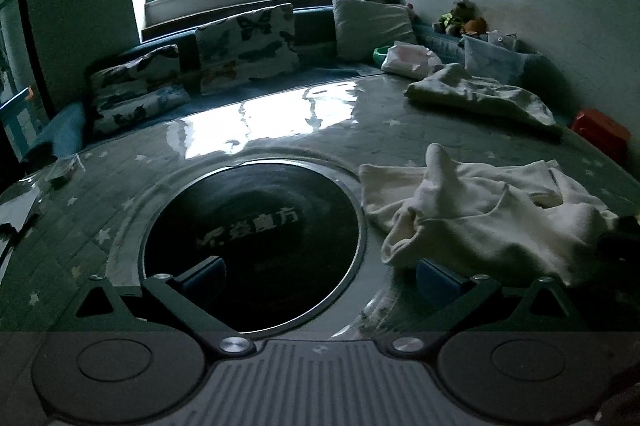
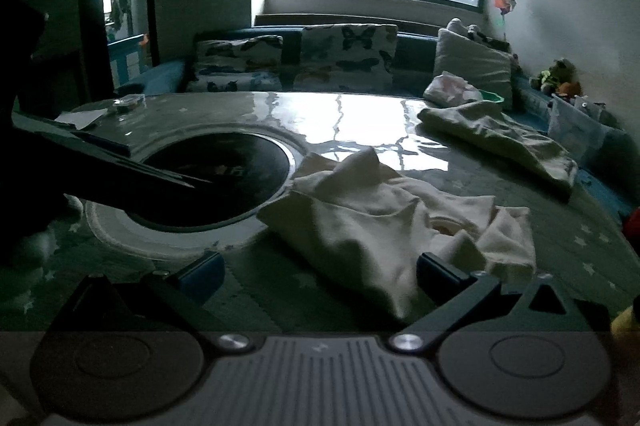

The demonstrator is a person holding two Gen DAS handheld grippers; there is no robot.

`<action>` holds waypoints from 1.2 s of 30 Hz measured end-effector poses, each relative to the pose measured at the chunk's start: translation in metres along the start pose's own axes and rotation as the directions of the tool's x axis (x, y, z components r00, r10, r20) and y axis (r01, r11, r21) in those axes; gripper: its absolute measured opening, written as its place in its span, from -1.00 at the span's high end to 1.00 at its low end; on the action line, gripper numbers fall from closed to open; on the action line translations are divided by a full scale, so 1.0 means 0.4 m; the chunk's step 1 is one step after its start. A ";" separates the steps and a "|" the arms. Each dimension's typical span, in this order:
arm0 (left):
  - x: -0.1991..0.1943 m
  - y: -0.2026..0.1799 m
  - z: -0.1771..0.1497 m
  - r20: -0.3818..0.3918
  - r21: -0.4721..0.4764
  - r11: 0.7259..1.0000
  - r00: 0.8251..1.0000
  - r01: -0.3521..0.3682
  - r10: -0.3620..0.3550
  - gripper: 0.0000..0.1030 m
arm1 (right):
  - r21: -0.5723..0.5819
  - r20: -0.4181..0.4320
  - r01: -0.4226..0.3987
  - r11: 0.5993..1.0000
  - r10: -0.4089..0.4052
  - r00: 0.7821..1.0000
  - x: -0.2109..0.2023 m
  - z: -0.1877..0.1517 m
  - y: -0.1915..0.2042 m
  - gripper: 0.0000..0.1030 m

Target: Fold clothes

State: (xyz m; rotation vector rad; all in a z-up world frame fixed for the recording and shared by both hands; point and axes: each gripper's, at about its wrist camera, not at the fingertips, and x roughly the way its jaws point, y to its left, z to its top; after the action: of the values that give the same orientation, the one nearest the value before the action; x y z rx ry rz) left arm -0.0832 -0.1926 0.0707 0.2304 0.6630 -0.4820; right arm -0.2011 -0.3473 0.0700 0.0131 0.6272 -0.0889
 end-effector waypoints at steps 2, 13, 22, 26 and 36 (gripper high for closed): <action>0.002 -0.007 0.004 0.000 0.006 1.000 1.000 0.004 -0.004 -1.00 | 0.005 0.002 0.008 1.000 -0.008 1.000 -0.003 -0.001 -0.010 -1.00; 0.020 -0.047 0.012 -0.019 0.039 0.999 1.000 0.020 -0.020 -1.00 | 0.036 0.011 0.045 0.998 -0.045 0.999 -0.025 -0.008 -0.060 -0.98; 0.035 -0.070 0.025 -0.026 0.064 0.997 0.999 0.031 -0.030 -1.00 | 0.047 0.025 0.072 0.996 -0.074 0.997 -0.042 0.001 -0.094 -0.94; 0.040 -0.078 0.032 -0.027 0.071 0.997 0.999 0.034 -0.032 -1.00 | 0.051 0.030 0.084 0.995 -0.085 0.996 -0.041 0.008 -0.110 -0.94; 0.066 -0.084 0.046 -0.037 0.082 0.996 0.999 0.037 -0.034 -1.00 | 0.069 0.023 0.092 0.993 -0.094 0.995 -0.025 0.016 -0.139 -0.89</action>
State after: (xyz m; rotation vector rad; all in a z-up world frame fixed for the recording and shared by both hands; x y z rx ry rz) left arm -0.0723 -0.2377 0.0661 0.3062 0.6830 -0.5407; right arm -0.2104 -0.4020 0.0820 0.0483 0.5979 -0.2002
